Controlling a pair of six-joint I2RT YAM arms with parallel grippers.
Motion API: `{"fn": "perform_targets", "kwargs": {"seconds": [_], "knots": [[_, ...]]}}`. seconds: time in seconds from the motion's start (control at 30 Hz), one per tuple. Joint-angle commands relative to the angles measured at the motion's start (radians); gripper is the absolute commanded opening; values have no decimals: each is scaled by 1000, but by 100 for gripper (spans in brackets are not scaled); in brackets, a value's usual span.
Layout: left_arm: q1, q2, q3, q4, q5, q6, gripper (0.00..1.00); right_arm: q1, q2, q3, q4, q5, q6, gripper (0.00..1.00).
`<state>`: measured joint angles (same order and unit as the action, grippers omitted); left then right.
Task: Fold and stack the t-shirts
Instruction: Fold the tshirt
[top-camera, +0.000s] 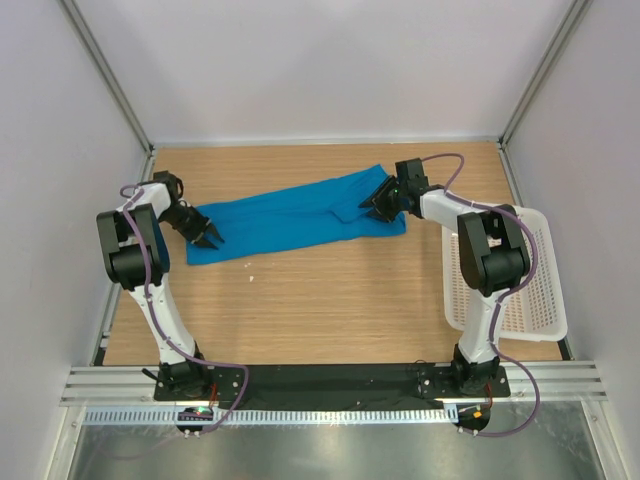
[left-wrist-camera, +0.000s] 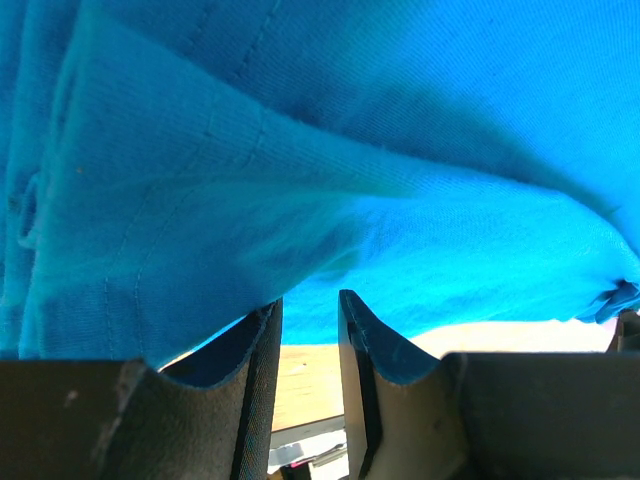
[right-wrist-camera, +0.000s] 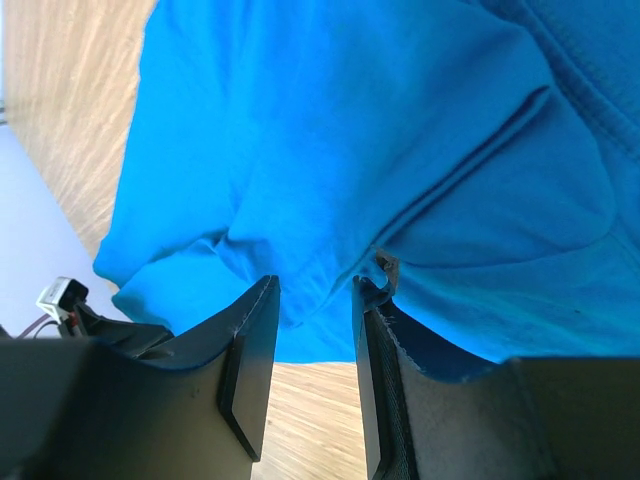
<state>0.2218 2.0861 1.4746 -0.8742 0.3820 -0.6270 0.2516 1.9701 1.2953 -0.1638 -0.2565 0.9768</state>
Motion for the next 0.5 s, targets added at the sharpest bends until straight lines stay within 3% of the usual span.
{"fn": "perform_targets", "kwargs": {"seconds": [0.0, 0.47], "knots": [[-2, -37, -8, 11, 21, 7, 30, 5, -22, 6, 81, -12, 28, 42], [-2, -29, 4, 4, 17, 10, 30, 6, -30, 13, 58, -32, 40, 41]]}}
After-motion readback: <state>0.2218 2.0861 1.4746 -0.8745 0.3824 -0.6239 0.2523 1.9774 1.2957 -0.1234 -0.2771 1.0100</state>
